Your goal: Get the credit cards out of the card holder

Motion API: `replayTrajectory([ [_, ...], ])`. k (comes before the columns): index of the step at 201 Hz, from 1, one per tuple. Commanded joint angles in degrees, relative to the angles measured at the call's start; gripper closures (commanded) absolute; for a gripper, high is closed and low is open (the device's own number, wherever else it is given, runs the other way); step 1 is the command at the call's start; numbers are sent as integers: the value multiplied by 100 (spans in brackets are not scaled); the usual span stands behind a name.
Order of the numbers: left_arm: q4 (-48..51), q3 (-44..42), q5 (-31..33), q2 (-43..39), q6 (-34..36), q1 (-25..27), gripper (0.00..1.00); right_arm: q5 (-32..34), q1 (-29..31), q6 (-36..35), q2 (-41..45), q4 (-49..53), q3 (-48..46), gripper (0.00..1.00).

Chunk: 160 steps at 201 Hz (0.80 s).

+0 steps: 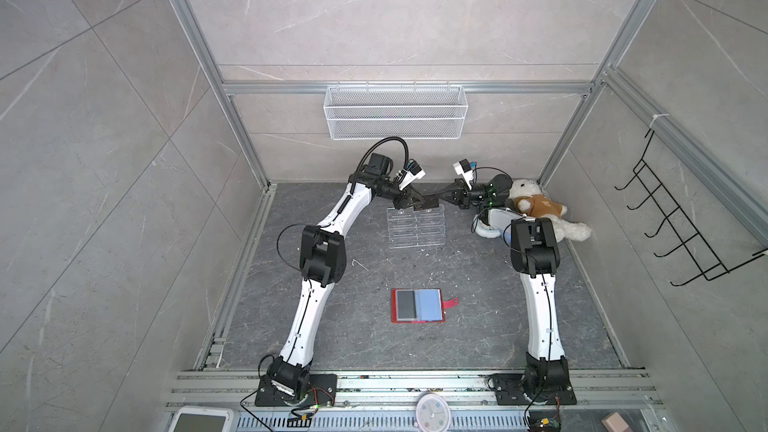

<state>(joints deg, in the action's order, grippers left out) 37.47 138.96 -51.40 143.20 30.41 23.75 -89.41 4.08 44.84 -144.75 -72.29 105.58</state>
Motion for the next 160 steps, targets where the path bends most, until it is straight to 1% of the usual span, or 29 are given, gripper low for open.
replayTrajectory([
  [1, 109, 19, -352, -283, 127, 16, 80, -485, 30, 14, 245, -102, -45, 100],
  [29, 130, -33, -423, -331, 181, 33, 100, -485, 41, 7, 263, -109, -92, 100],
  [61, 138, -127, -519, -480, 211, 42, 100, -485, 38, 31, 298, -180, -140, 100],
  [64, 145, -143, -528, -496, 208, 47, 100, -489, 39, 39, 310, -200, -147, 96],
  [73, 146, -199, -529, -583, 235, 45, 100, -480, 29, 42, 353, -247, -160, 77],
  [77, 140, -243, -522, -624, 257, 45, 100, -480, 33, 55, 374, -263, -168, 71],
  [89, 154, -416, -446, -784, 359, 42, 100, -406, 0, 213, 456, -180, -131, 56],
  [97, 178, -560, -379, -908, 438, 43, 100, -182, -56, 364, 563, -72, -181, 45],
  [101, 196, -638, -349, -914, 490, 42, 100, -45, -99, 457, 635, -78, -232, 42],
  [106, 199, -741, -315, -1158, 544, 44, 100, 158, -161, 551, 772, -91, -332, 38],
  [123, 212, -1151, -185, -1519, 726, 47, 100, 637, -338, 827, 1127, -124, -572, 32],
  [132, 194, -1384, -120, -1715, 793, 47, 100, 953, -407, 995, 1304, -67, -678, 15],
  [134, 187, -1447, -111, -1766, 804, 43, 100, 1026, -425, 1058, 1340, -99, -709, 6],
  [136, 176, -1491, -91, -1810, 814, 49, 100, 1087, -436, 1125, 1365, -136, -731, 1],
  [140, 160, -1598, -73, -1900, 832, 43, 100, 1217, -454, 1302, 1425, -233, -782, 0],
  [153, 56, -1995, 13, -2228, 875, 46, 100, 1514, -543, 2052, 1544, -710, -870, 0],
  [160, 6, -2213, 75, -2429, 912, 43, 100, 1637, -568, 2335, 1598, -931, -896, 0],
])
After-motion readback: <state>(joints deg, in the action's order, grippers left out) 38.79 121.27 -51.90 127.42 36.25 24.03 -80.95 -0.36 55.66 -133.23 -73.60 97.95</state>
